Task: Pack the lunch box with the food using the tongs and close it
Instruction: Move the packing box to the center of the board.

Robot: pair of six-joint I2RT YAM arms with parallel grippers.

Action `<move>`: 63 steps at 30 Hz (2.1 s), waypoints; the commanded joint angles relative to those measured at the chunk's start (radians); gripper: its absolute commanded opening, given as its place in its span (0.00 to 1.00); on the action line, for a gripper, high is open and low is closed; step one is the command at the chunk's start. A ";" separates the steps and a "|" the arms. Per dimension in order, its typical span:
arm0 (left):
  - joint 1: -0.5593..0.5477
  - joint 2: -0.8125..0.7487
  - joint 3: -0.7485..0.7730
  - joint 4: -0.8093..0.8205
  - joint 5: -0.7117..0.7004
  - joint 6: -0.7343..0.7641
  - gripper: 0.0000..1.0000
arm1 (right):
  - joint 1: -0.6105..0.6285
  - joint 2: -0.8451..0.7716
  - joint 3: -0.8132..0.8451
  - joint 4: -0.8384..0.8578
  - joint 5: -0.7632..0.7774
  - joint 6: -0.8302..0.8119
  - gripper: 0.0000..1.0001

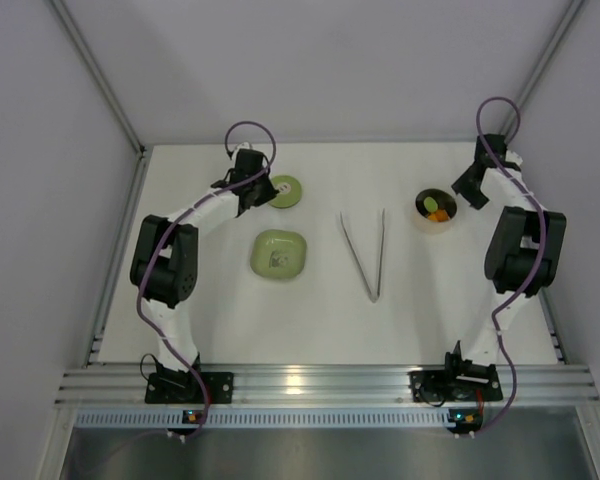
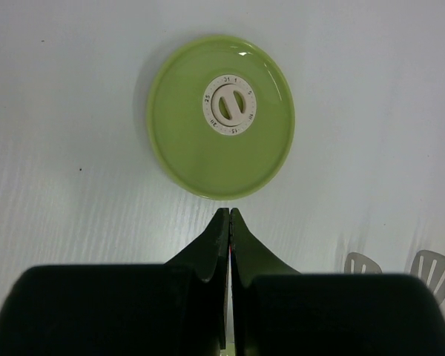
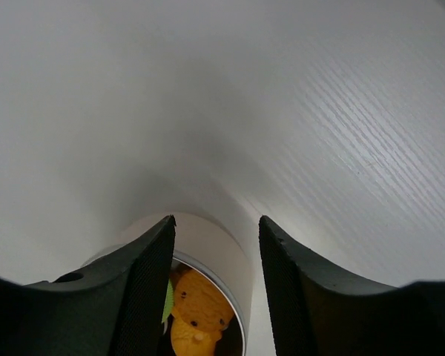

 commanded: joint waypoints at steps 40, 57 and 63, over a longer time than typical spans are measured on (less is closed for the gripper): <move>0.087 0.072 0.075 0.064 0.026 0.020 0.22 | 0.258 -0.120 -0.109 0.070 -0.101 0.134 0.45; 0.085 0.184 0.160 -0.009 -0.027 0.058 0.27 | 0.276 -0.209 -0.067 0.033 -0.080 0.090 0.48; 0.085 0.212 0.181 -0.019 -0.023 0.072 0.29 | 0.276 -0.226 -0.041 0.013 -0.086 0.081 0.48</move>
